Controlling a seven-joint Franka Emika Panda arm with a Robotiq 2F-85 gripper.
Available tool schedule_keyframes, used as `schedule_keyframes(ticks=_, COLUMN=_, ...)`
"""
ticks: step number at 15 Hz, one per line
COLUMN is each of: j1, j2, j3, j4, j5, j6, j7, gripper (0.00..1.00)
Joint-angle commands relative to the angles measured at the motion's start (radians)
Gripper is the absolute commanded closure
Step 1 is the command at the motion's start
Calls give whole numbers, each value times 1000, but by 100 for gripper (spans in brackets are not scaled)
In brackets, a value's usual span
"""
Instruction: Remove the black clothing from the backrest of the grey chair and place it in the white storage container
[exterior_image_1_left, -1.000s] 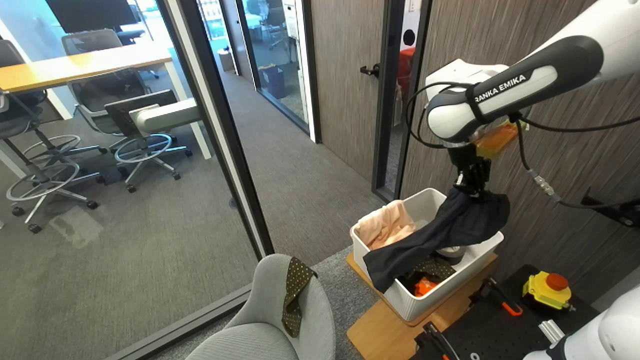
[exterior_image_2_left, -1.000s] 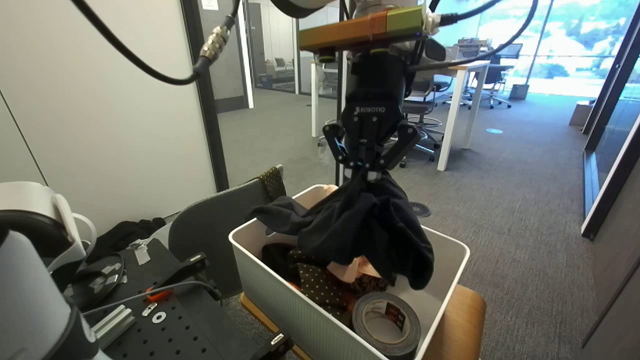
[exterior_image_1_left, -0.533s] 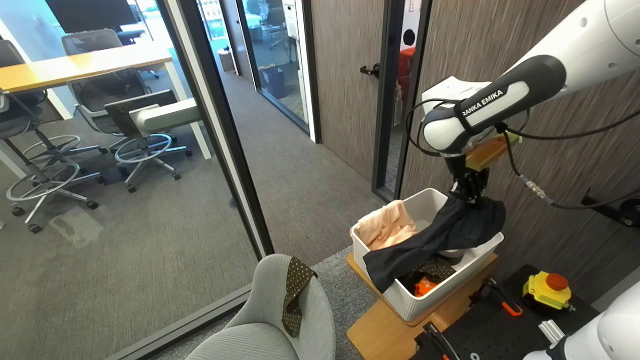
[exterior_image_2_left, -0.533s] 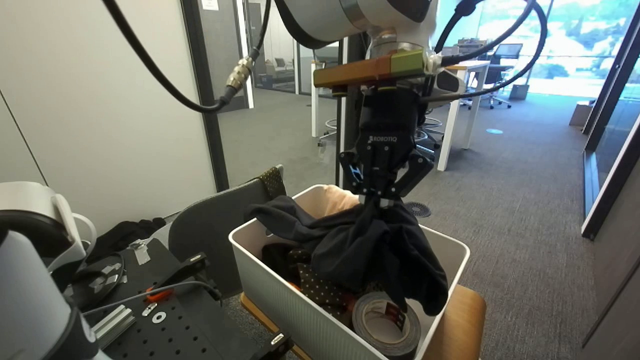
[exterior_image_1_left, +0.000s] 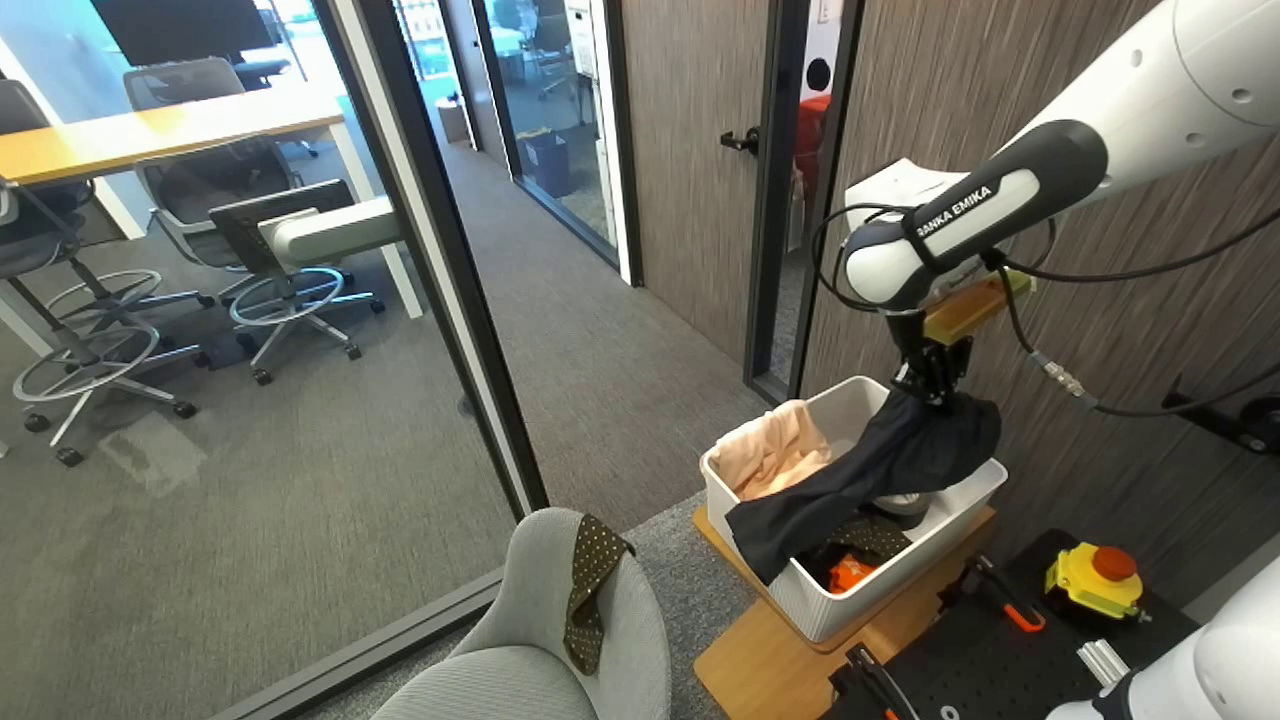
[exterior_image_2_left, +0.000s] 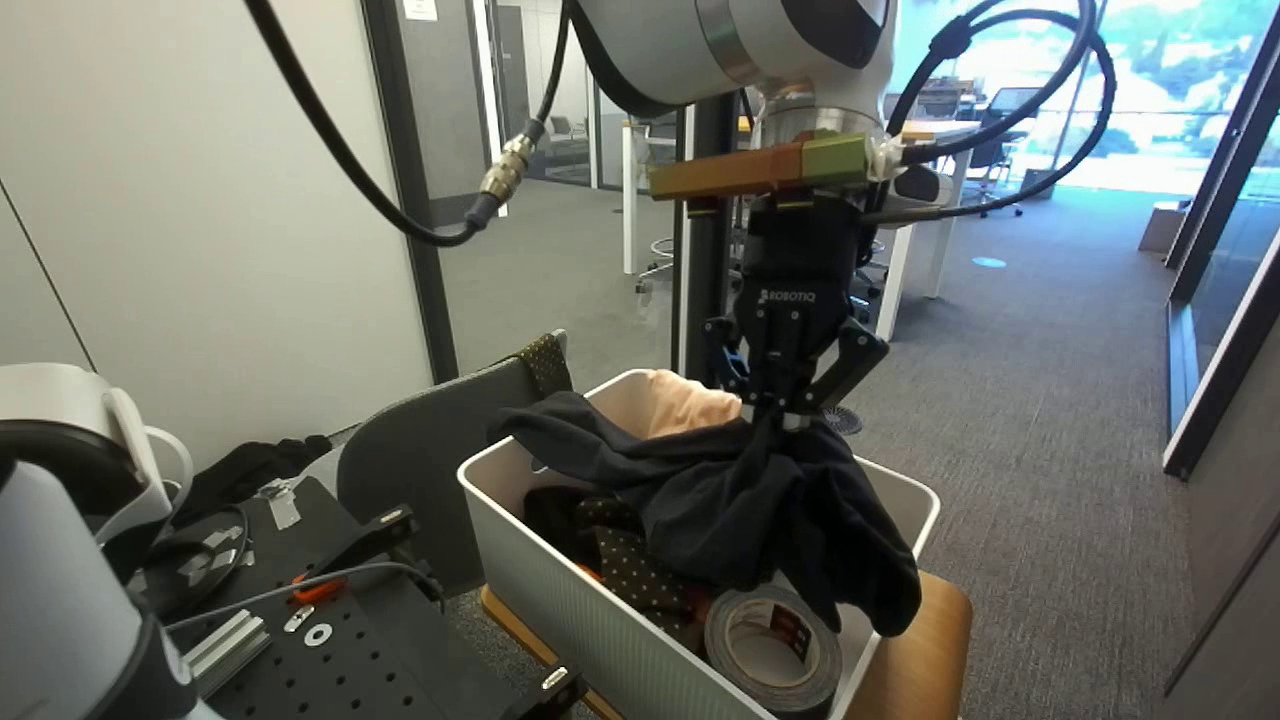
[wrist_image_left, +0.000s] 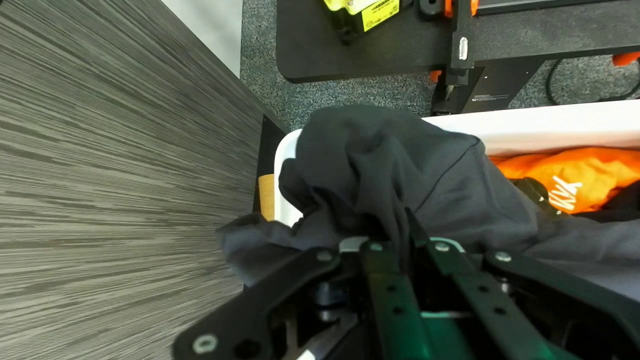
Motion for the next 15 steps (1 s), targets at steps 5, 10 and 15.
schedule_keyframes(ticks=5, j1=-5, j2=15, j3=-7, j4=31, j5=16, j6=10, j7=15, gripper=28)
schedule_keyframes(ticks=10, j1=9, j2=-56, j3=8, j4=4, j5=34, j6=-22, j7=15, gripper=0)
schedule_keyframes(ticks=15, j1=57, j2=-256, j3=60, j4=-80, j5=98, j6=-47, j7=-8, gripper=0)
